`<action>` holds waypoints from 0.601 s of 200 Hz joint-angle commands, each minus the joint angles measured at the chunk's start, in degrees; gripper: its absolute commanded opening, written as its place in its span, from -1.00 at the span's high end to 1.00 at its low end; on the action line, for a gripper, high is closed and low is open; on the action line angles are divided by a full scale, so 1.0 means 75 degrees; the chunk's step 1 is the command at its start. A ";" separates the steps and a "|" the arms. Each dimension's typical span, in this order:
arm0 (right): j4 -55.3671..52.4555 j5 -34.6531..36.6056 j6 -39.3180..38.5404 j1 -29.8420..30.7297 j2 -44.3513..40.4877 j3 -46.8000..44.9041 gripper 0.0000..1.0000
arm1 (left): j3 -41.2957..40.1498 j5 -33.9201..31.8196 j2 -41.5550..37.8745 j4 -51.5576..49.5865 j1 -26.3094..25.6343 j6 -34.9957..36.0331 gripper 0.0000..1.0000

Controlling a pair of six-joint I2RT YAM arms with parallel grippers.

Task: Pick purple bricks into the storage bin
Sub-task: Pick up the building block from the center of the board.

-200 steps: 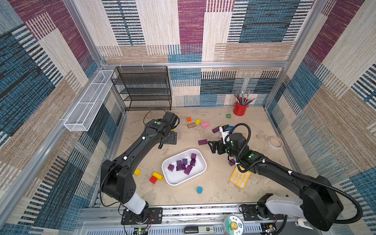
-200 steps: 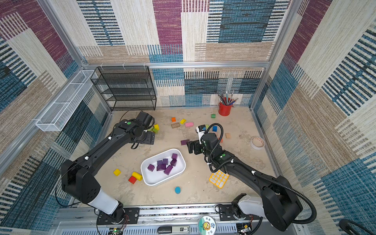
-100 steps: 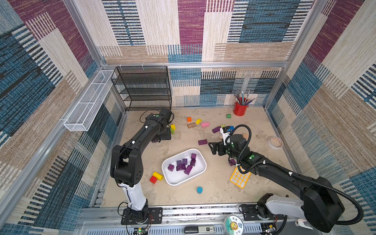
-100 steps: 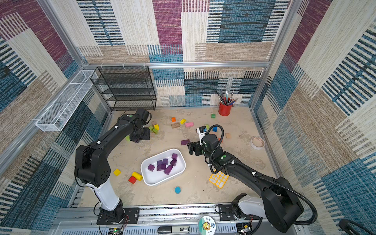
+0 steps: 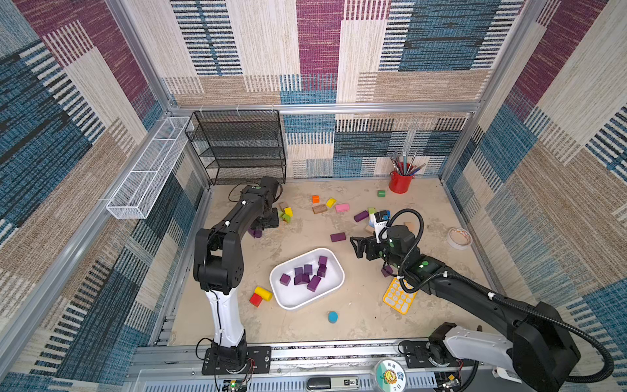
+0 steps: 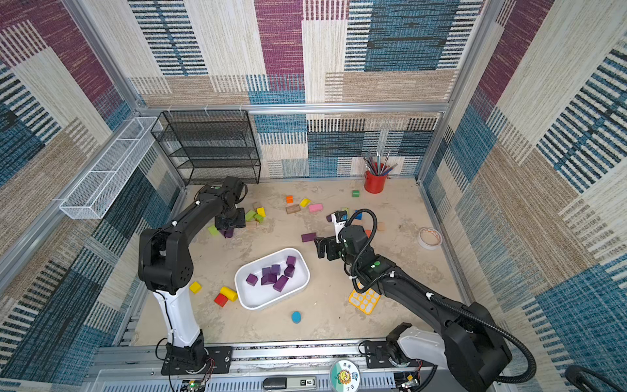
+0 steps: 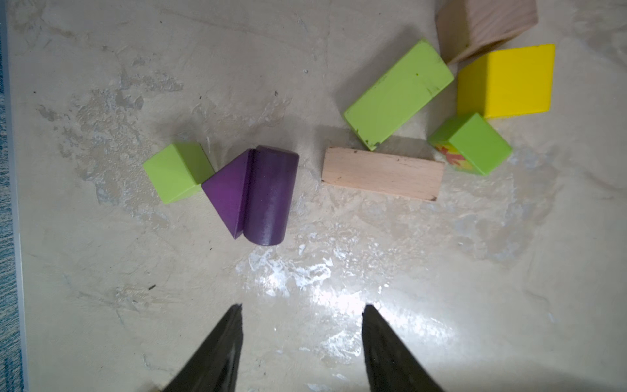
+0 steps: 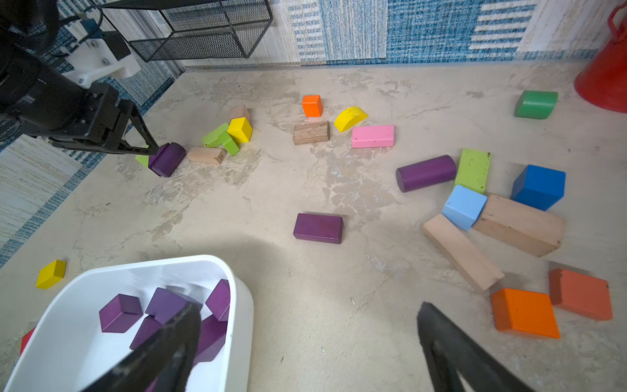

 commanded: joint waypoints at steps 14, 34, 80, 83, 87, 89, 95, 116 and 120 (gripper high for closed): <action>0.0022 -0.0040 0.0047 -0.0010 -0.0151 -0.0050 -1.00 | 0.0140 0.0276 0.0289 0.0208 0.0194 0.0017 -0.17; -0.0026 -0.0185 0.0024 -0.0010 -0.0162 -0.0056 -1.00 | 0.0185 0.0235 0.0470 0.0236 0.0253 0.0089 -0.16; -0.0016 -0.0576 -0.0049 -0.0010 -0.0047 0.0020 -1.00 | 0.0272 0.0420 0.0783 0.0366 0.0485 0.0344 -0.15; -0.0017 -0.0581 -0.0046 -0.0010 -0.0026 0.0028 -1.00 | 0.0288 0.0417 0.0815 0.0365 0.0488 0.0363 -0.16; -0.0011 -0.0594 -0.0049 -0.0010 -0.0001 0.0030 -1.00 | 0.0312 0.0412 0.0845 0.0363 0.0488 0.0395 -0.16; -0.0005 -0.0598 -0.0048 -0.0010 0.0007 0.0031 -1.00 | 0.0323 0.0418 0.0849 0.0364 0.0488 0.0412 -0.15; 0.0007 -0.0616 -0.0044 -0.0010 0.0041 0.0037 -1.00 | 0.0344 0.0428 0.0898 0.0367 0.0500 0.0454 -0.15; 0.0043 -0.0705 -0.0038 -0.0010 0.0118 0.0049 -1.00 | 0.0421 0.0479 0.1025 0.0366 0.0523 0.0571 -0.14; 0.0038 -0.0717 -0.0040 -0.0010 0.0129 0.0054 -1.00 | 0.0438 0.0473 0.1053 0.0365 0.0523 0.0580 -0.14</action>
